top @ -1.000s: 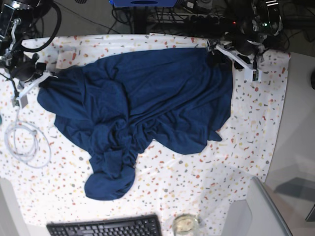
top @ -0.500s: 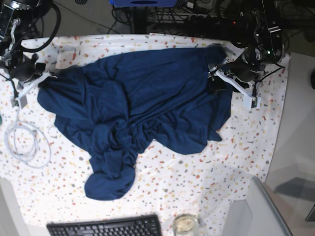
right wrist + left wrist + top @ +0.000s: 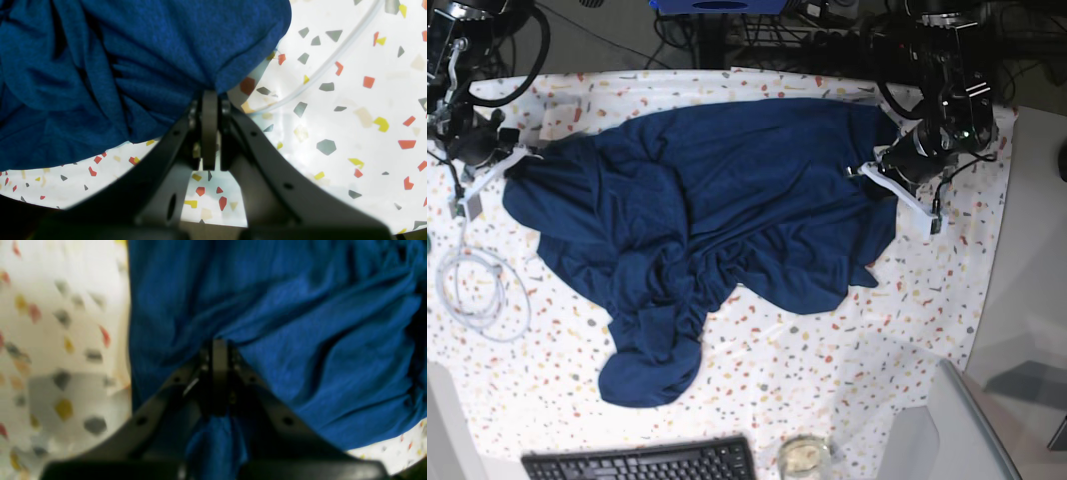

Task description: Layout the t-shirt on the table in an organized manner, then fold the t-shirt properly

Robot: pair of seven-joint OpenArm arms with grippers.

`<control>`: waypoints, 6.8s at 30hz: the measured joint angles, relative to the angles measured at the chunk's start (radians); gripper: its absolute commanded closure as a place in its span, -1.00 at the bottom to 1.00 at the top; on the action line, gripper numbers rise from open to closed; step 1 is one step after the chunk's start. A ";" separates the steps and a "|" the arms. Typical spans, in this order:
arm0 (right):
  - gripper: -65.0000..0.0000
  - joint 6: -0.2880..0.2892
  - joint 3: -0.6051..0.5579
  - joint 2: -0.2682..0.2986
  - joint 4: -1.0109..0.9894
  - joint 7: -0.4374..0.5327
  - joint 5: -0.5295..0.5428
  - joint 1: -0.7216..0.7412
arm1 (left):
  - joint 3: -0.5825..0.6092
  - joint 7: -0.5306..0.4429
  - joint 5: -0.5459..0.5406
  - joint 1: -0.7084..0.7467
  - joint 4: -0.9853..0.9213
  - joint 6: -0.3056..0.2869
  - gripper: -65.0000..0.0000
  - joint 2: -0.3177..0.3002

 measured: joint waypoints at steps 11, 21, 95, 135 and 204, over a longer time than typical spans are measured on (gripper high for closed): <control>1.00 -0.001 -0.001 0.000 0.000 -0.001 0.000 0.006 | 0.035 0.004 0.127 -0.140 -0.027 -0.003 1.00 0.038; 1.00 -0.001 -0.001 0.000 0.000 0.000 0.001 0.006 | 0.033 0.152 0.142 -0.224 0.083 0.072 1.00 0.072; 1.00 -0.003 -0.005 0.042 0.000 -0.004 0.000 0.002 | -0.024 -0.221 -0.366 -0.016 -0.297 -0.048 0.51 0.071; 1.00 -0.006 -0.004 0.067 0.034 -0.008 -0.003 -0.031 | 0.246 -0.214 0.142 0.237 0.095 0.104 1.00 0.019; 1.00 -0.006 0.015 0.066 -0.019 0.043 0.000 -0.055 | 0.045 -0.217 -0.023 0.273 -0.015 -0.056 0.51 -0.051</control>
